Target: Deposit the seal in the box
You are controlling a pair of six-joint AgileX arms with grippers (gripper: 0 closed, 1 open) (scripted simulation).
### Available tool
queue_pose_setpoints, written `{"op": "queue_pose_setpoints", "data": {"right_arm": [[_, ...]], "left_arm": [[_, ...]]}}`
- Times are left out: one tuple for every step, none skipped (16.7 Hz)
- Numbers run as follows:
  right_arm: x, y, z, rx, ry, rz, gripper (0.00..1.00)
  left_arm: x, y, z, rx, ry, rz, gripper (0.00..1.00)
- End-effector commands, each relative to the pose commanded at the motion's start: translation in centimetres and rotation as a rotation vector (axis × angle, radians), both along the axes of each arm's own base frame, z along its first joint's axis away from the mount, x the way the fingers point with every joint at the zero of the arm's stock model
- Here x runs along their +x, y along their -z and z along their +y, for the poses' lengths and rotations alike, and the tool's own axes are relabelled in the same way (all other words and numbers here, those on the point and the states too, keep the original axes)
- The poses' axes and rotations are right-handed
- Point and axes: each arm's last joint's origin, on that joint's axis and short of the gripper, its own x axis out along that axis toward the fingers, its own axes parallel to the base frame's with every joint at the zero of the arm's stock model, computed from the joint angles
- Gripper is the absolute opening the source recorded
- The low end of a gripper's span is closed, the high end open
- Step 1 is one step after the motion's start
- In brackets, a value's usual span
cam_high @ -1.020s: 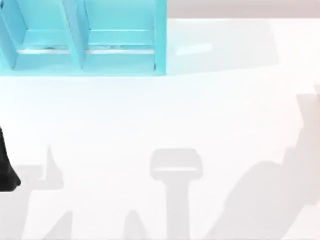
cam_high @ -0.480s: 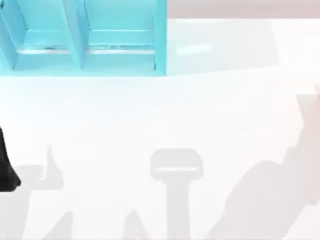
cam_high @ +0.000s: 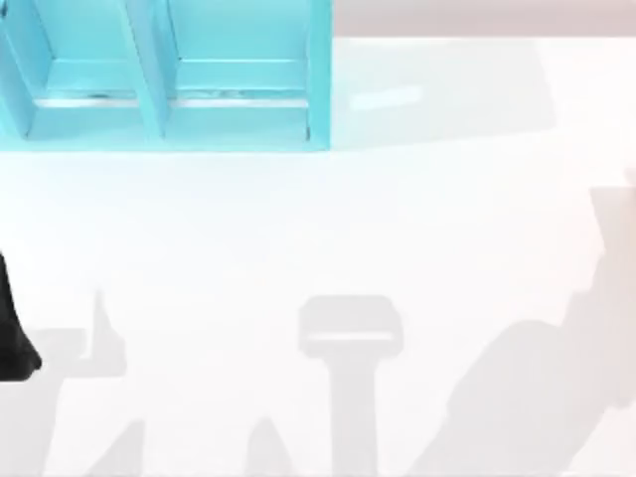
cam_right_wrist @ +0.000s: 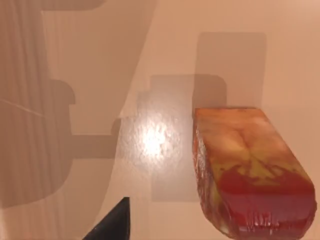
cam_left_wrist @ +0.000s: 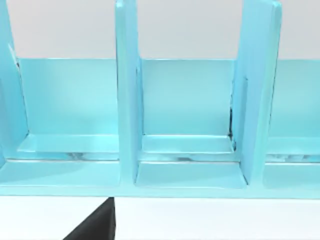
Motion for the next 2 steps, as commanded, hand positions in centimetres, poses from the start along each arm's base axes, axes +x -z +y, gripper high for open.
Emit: {"op": "queue_pose_setpoints", "data": {"right_arm": [[0.0,0.0,0.0,0.0,0.0,0.0,1.0],[0.0,0.0,0.0,0.0,0.0,0.0,1.0]], "left_arm": [[0.0,0.0,0.0,0.0,0.0,0.0,1.0],[0.0,0.0,0.0,0.0,0.0,0.0,1.0]]}}
